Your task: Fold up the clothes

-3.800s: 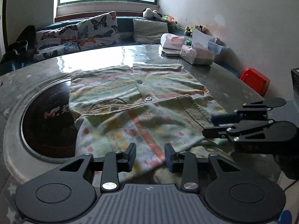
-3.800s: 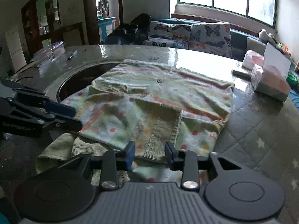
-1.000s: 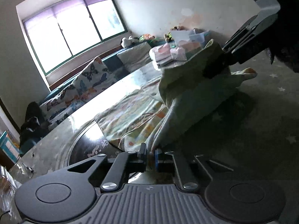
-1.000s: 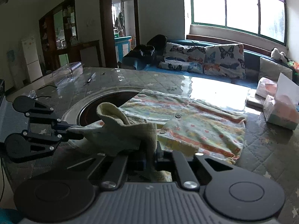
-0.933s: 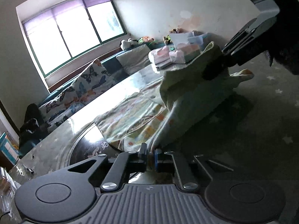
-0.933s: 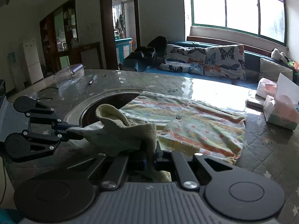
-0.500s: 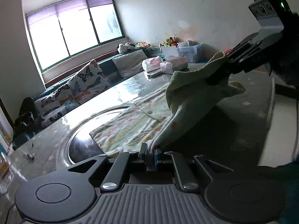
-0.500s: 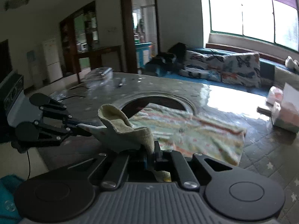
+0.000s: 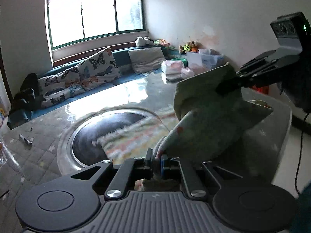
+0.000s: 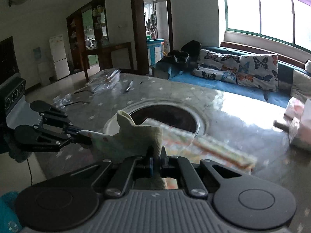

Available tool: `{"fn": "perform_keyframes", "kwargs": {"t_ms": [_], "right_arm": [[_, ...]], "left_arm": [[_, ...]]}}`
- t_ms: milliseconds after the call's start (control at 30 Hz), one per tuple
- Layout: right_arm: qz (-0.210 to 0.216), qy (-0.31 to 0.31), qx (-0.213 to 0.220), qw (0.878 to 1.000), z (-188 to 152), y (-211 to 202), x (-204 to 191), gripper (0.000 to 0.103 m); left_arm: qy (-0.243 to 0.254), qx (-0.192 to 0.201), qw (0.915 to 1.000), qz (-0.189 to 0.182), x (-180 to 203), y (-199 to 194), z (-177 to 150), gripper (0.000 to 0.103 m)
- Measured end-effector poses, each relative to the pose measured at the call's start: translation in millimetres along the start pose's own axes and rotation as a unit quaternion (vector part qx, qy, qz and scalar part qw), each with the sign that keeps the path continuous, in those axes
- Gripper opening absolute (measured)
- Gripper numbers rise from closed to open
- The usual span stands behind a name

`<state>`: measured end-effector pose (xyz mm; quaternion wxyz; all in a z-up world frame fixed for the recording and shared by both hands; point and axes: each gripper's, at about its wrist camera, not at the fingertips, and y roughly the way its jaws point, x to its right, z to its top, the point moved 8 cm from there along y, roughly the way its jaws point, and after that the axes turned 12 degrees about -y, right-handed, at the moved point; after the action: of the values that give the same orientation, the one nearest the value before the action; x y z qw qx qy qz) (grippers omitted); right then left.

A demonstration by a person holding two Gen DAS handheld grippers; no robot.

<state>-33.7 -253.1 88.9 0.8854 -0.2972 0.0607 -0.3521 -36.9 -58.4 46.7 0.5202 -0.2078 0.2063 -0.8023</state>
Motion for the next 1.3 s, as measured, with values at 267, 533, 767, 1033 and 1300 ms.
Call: {"fn": "perform_keyframes", "kwargs": {"t_ms": [267, 533, 767, 1033, 1300], "right_arm": [[-0.018, 0.023, -0.022, 0.999, 32.2, 75.1, 65.1, 0.004], [-0.042, 0.082, -0.074, 0.993, -4.1, 162.3, 100.0, 0.007], [-0.1, 0.093, -0.065, 0.988, -18.1, 148.4, 121.8, 0.019], [-0.127, 0.116, -0.099, 0.98, -65.0, 101.8, 128.1, 0.032], [-0.103, 0.161, -0.085, 0.978, -79.4, 98.5, 134.2, 0.032]], "left_arm": [[-0.067, -0.029, 0.9968, 0.031, -49.2, 72.6, 47.2, 0.008], [-0.114, -0.087, 0.9877, 0.063, -85.8, 129.9, 37.5, 0.011], [-0.135, -0.107, 0.9813, 0.086, -100.3, 148.0, 27.1, 0.02], [-0.152, -0.088, 0.9764, 0.126, -112.1, 144.7, 35.7, 0.031], [-0.131, -0.054, 0.9871, 0.074, -64.3, 118.1, 53.4, 0.035]]}}
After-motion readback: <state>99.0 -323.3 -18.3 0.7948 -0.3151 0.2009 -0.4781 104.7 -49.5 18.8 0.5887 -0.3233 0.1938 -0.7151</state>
